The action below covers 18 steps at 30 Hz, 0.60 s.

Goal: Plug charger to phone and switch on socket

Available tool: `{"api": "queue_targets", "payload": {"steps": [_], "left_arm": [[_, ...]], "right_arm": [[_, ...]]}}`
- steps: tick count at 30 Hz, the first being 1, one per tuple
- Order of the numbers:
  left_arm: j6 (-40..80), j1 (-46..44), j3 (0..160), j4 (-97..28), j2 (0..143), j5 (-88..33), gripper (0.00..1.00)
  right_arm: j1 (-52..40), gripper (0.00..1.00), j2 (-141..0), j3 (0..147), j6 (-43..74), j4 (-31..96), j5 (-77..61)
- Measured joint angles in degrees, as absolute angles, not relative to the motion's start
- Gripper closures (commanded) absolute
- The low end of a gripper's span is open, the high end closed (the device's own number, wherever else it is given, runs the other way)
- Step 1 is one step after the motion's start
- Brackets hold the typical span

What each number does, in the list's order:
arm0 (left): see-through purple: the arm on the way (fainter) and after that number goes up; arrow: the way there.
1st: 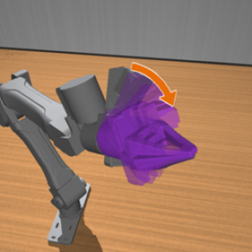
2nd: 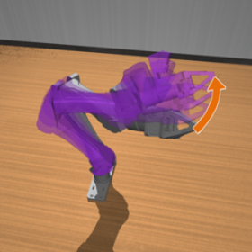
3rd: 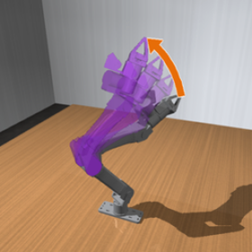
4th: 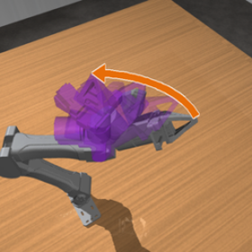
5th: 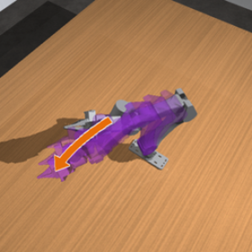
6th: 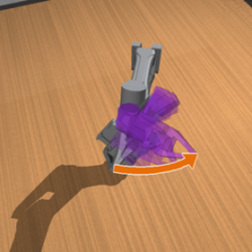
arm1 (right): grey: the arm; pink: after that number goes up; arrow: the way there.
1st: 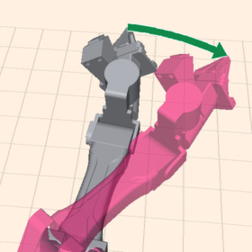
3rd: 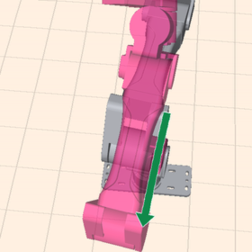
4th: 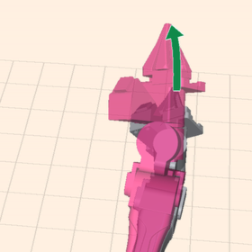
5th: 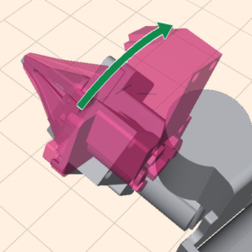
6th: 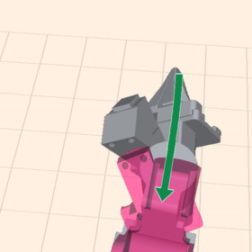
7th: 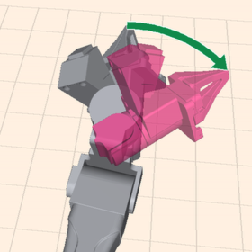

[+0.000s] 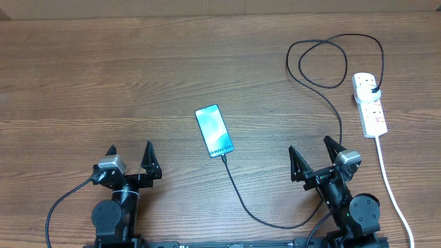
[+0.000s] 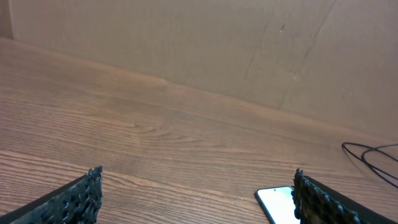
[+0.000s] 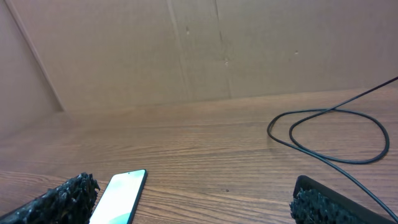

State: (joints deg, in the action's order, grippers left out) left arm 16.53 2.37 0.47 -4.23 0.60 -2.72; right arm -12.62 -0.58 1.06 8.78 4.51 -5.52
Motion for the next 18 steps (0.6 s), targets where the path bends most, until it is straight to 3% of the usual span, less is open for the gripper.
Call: {"api": "queue_targets", "payload": {"steps": [6,13,18], "left_arm": [[16.5,2.4,0.5,-4.3,0.6,-2.7,0.00],[16.5,2.4,0.5,-4.3,0.6,-2.7,0.00],[16.5,2.4,0.5,-4.3,0.6,-2.7,0.00]], "right_arm": [[-12.6,0.00,-0.6,1.1,9.4,3.6,-5.5],[-12.6,0.00,-0.8,1.1,21.4,2.1,-5.1],[-12.4,0.00,-6.0,4.0,19.6,2.1,-3.4]]}}
